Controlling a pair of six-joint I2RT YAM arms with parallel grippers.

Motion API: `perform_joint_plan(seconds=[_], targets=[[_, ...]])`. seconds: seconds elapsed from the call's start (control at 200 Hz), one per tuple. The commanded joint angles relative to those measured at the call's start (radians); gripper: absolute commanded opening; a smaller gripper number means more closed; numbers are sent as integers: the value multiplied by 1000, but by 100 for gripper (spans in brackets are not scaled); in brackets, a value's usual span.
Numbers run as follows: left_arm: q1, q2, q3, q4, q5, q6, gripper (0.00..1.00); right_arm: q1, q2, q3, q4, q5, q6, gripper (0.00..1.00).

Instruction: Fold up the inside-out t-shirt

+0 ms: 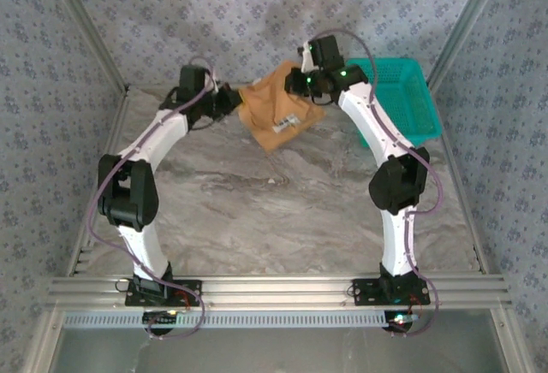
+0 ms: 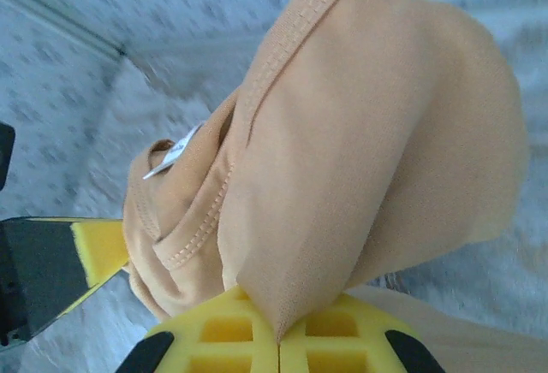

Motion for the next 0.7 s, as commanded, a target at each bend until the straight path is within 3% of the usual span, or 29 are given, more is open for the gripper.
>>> perform_joint_plan(seconds=[0.0,0.07,0.15,0.29,0.49,0.695], targets=[[7,-28,186,-53,33,37,0,-23,22,152,-54,-47,-20,5],[2,-48,202,-45,35,58,0,-27,-9,117,-22,-55,-42,5],[-14,-98,97,12,36,103,0,-16,-89,-73,73,-81,-87,6],[-56,-219,-315,219,0,141,0,29,-259,-594,394,-113,-68,7],[-169,-341,-873,526,-89,34,0,158,-383,-1137,618,-54,2,5],[-251,-499,-1081,472,-220,9,0,277,-536,-1351,601,100,32,6]])
